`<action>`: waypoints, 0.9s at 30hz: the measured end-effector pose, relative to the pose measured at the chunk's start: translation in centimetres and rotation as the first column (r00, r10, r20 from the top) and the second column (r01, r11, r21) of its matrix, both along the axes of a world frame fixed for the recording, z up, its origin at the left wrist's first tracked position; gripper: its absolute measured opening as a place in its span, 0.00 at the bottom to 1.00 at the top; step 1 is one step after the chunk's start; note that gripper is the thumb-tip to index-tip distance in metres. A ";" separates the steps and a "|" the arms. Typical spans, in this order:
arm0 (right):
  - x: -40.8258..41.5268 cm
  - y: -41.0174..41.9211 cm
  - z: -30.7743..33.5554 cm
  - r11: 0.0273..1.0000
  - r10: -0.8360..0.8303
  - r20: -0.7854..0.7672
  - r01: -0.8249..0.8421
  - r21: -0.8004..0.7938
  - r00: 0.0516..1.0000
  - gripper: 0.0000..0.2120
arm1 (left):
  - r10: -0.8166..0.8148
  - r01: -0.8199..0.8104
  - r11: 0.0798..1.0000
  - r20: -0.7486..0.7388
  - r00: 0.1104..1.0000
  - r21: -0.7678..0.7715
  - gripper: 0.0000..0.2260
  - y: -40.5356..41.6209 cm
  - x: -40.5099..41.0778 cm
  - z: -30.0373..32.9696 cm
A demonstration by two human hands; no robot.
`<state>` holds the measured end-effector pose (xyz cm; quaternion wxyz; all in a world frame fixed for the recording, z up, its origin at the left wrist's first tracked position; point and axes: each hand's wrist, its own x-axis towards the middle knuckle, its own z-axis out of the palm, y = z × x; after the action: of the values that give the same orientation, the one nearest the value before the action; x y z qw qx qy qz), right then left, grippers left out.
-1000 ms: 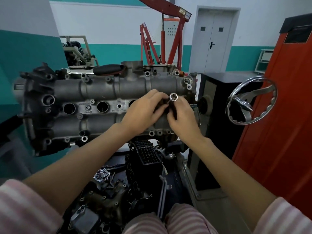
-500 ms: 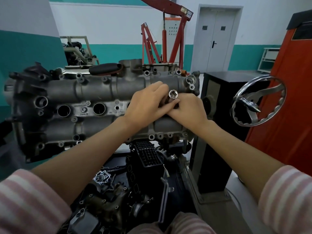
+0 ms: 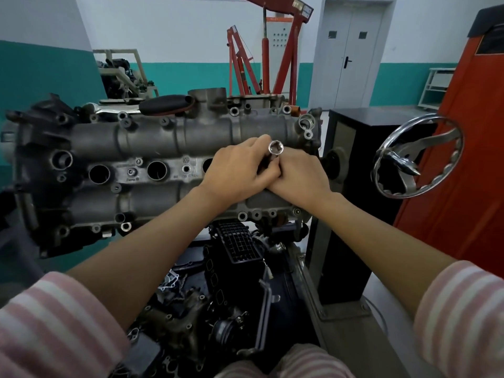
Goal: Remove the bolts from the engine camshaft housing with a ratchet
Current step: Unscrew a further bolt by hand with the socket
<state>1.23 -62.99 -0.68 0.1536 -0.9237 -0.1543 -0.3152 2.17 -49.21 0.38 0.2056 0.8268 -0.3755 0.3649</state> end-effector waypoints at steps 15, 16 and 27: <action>0.1 -0.2 -0.3 0.999 -0.028 -0.029 0.026 -0.044 0.999 0.07 | -0.008 0.008 1.000 -0.020 1.000 -0.010 0.18 0.1 0.1 0.0; 0.2 -0.1 -0.2 0.999 -0.030 -0.025 0.029 -0.041 0.999 0.08 | -0.001 0.001 1.000 -0.018 1.000 -0.024 0.15 0.1 0.1 0.0; -0.5 -0.1 -0.5 0.999 0.038 0.089 -0.041 0.028 0.995 0.11 | -0.032 0.032 0.999 -0.082 0.996 0.001 0.24 0.3 0.2 0.0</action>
<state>0.68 -63.11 -1.20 0.1665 -0.9033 -0.1744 -0.3548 2.35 -48.86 0.38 0.2256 0.8352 -0.3805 0.3267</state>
